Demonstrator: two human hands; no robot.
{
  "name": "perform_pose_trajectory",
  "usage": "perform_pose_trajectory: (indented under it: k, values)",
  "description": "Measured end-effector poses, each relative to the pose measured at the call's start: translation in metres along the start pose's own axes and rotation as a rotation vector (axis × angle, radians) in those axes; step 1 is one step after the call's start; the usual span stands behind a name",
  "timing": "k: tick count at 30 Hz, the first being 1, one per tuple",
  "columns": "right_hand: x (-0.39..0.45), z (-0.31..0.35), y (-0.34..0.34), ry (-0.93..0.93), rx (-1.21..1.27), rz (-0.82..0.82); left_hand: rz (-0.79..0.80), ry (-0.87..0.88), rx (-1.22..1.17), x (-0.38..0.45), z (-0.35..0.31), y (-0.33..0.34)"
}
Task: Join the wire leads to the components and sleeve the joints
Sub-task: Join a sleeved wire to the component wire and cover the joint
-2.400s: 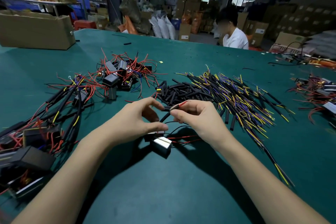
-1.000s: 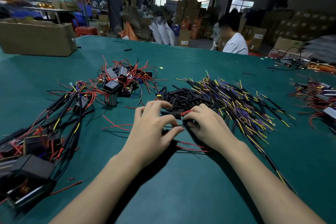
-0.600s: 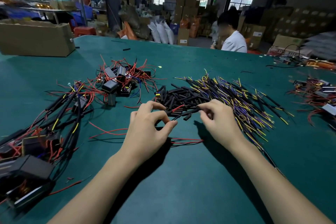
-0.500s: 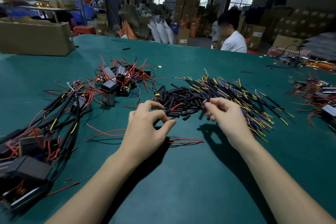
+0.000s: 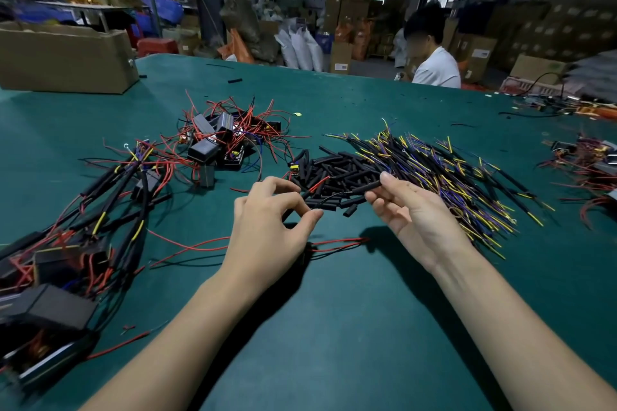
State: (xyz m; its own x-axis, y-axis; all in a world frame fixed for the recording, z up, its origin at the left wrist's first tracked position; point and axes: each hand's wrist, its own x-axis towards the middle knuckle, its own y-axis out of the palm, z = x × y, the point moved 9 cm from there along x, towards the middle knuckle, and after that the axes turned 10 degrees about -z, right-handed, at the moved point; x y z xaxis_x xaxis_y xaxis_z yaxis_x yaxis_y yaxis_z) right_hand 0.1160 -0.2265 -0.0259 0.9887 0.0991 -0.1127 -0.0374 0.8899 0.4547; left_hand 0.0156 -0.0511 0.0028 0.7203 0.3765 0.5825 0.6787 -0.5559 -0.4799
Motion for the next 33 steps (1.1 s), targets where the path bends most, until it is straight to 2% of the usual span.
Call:
perform_pose_trajectory:
  k: [33]
  values:
    - [-0.0099, 0.0045, 0.0036, -0.034, 0.013, -0.058, -0.044, 0.017, 0.026, 0.0010, -0.0008, -0.0035]
